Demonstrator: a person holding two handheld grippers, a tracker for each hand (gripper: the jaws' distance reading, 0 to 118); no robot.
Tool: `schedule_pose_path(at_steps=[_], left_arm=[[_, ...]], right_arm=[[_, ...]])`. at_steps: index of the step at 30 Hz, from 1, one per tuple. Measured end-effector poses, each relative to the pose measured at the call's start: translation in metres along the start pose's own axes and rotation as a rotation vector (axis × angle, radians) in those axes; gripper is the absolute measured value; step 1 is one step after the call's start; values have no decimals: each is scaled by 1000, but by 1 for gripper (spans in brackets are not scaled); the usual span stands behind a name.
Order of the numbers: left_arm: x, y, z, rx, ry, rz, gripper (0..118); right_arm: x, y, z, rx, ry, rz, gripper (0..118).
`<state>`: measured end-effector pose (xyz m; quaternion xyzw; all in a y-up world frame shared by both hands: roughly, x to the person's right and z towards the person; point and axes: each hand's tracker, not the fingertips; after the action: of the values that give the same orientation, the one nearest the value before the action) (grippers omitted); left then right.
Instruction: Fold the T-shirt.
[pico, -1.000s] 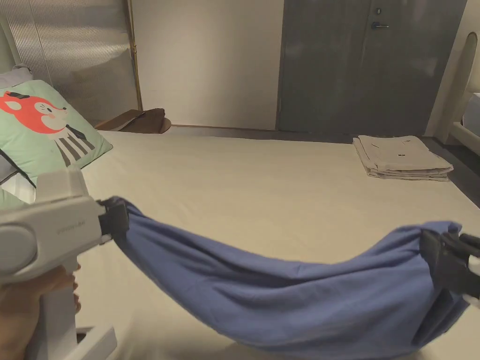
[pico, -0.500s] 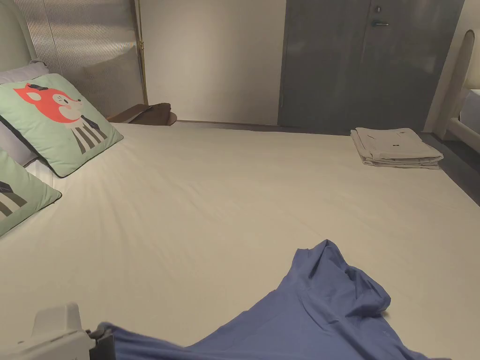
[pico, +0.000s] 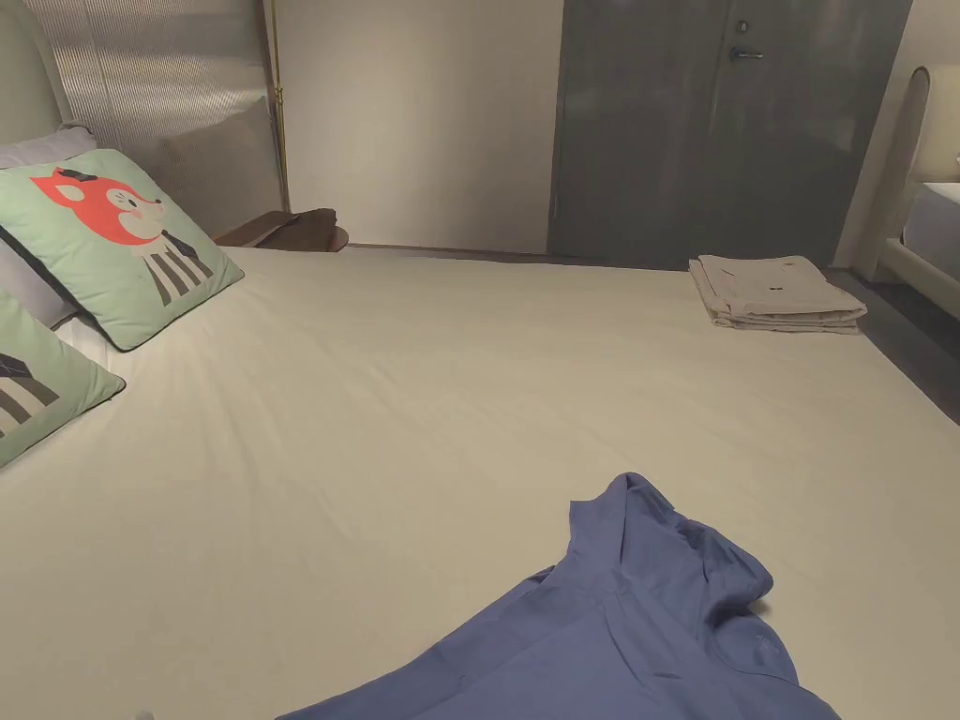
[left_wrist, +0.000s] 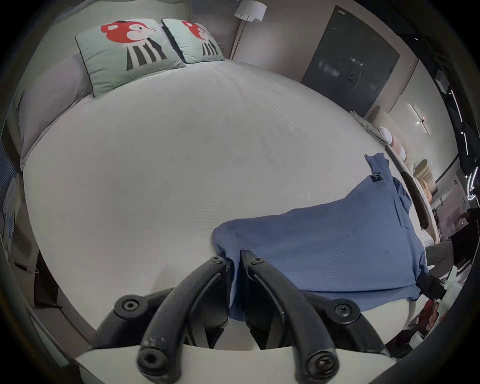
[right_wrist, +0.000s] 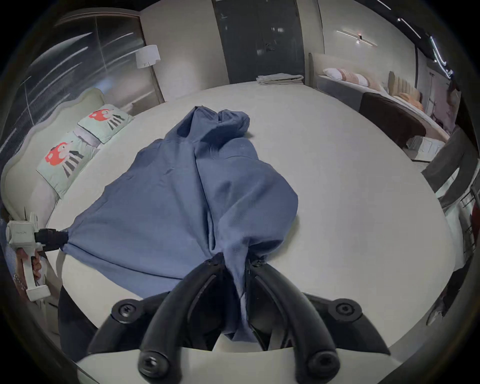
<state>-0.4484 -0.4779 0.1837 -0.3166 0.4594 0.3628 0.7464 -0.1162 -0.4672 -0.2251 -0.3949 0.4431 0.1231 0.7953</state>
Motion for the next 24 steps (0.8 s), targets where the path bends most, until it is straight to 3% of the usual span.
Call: schedule_pose_path(at_steps=[1, 2, 4, 5, 6, 11, 14, 15, 17, 18, 19, 20, 24], left_arm=[[0, -1, 2, 11, -5, -1, 3], [1, 0, 5, 26, -5, -6, 11], [3, 2, 16, 105, 14, -32, 70], [3, 4, 24, 147, 11, -40, 93], [5, 8, 37, 208, -2, -52, 106], [26, 33, 106, 520, -27, -90, 106], [38, 43, 143, 675, -38, -94, 104], [47, 44, 156, 720, -44, -108, 96], [56, 43, 172, 794, -16, -138, 64], [60, 42, 177, 816, 7, -152, 33], [65, 42, 181, 822, 14, -167, 12], [67, 42, 183, 812, 13, -166, 1], [64, 39, 180, 736, -27, -144, 1]], right_arm=[[-1, 0, 2, 9, 2, 9, 16], [2, 1, 3, 17, 0, 19, 28], [3, 5, 14, 85, -25, 53, 80], [4, 9, 22, 120, -8, 60, 97], [4, 16, 35, 178, 6, 60, 100], [-7, 67, 95, 490, -27, 53, 100], [-13, 91, 119, 656, -28, 37, 99], [-16, 97, 126, 703, -38, 43, 91], [-23, 104, 134, 771, -37, 66, 58], [-27, 107, 137, 794, -41, 69, 24], [-31, 109, 138, 801, -46, 75, 3], [-34, 111, 137, 800, -59, 71, 1], [-41, 115, 133, 787, -17, 48, 0]])
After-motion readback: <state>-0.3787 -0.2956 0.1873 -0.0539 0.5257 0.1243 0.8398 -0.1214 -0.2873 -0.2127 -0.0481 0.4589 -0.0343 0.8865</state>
